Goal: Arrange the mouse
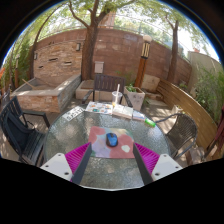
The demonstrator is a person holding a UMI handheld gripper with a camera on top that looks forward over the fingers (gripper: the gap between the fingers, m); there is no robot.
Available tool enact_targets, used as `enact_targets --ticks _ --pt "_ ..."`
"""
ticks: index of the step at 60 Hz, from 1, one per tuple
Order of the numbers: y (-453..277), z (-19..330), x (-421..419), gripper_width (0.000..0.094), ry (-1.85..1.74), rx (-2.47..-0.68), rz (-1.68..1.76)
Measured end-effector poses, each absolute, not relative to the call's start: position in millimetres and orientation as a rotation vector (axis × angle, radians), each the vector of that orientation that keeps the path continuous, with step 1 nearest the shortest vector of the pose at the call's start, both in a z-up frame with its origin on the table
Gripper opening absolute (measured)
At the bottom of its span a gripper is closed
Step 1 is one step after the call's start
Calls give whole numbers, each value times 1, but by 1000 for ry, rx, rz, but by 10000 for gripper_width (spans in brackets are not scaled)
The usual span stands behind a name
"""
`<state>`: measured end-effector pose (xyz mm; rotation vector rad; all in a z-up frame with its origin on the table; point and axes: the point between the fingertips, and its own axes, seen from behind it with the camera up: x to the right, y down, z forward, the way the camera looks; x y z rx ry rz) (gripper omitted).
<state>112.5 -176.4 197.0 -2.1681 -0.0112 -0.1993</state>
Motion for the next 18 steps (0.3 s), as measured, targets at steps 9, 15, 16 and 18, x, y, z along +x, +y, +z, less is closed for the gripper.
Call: enact_targets --ticks 9,15,16,18 --pt "-222 205 98 847 -12 -2172 -212" --pt "-237 203 88 848 -19 -2179 -200" --pt "-239 203 88 848 -19 -2182 -202" --pt "-242 204 89 848 -20 -2185 -204"
